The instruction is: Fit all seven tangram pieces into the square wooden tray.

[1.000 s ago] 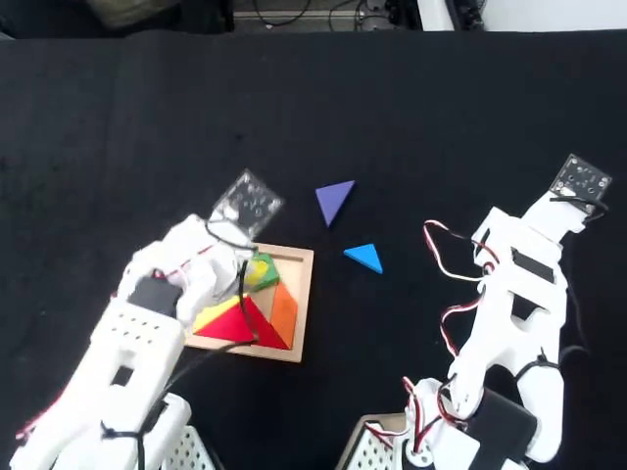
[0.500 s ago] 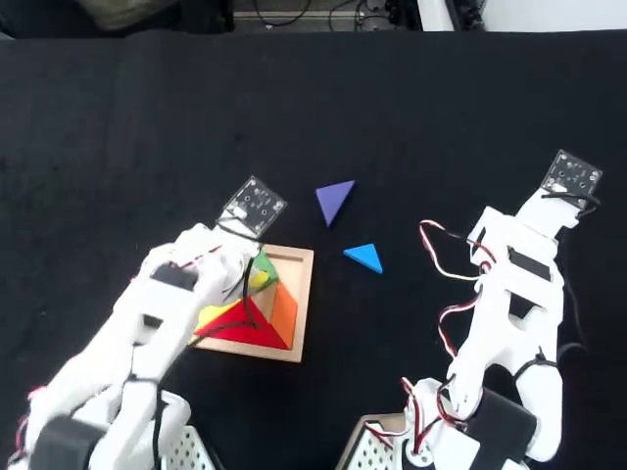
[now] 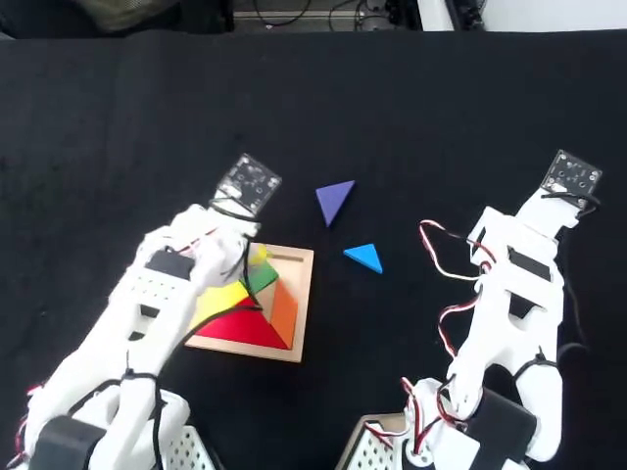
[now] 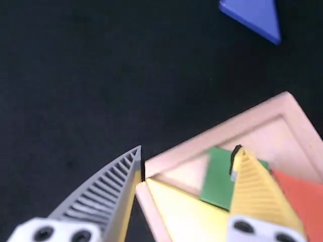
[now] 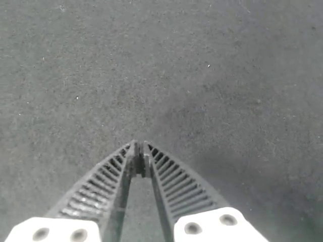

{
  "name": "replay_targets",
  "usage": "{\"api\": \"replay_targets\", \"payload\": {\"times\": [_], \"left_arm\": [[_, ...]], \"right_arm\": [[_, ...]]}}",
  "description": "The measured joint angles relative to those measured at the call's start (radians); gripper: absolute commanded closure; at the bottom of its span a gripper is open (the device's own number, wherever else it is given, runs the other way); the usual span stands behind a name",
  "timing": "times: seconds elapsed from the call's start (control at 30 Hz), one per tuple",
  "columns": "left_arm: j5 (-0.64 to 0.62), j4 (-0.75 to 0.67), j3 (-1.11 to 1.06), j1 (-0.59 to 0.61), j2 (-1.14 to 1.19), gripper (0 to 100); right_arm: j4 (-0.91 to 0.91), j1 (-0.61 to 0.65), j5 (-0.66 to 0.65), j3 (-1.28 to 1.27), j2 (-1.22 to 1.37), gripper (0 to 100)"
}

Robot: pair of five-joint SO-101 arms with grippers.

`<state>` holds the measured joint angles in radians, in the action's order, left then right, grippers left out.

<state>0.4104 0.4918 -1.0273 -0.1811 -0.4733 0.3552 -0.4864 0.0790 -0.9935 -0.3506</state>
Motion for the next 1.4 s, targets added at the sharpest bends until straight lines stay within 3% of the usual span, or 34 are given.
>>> {"api": "replay_targets", "payload": {"times": [0.3,0.53,1.07,1.4], "left_arm": [[0.057,-0.130,0.000,0.097,0.057,71],[0.094,-0.141,0.000,0.117,0.124,71],[0.147,-0.048,0.000,0.127,0.141,71],[0.258,0.009,0.003,0.127,0.141,71]], "right_arm": [[0.000,0.000,0.000,0.000,0.000,98.5],[0.000,0.000,0.000,0.000,0.000,98.5],[0.000,0.000,0.000,0.000,0.000,98.5],[0.000,0.000,0.000,0.000,0.000,98.4]]}}
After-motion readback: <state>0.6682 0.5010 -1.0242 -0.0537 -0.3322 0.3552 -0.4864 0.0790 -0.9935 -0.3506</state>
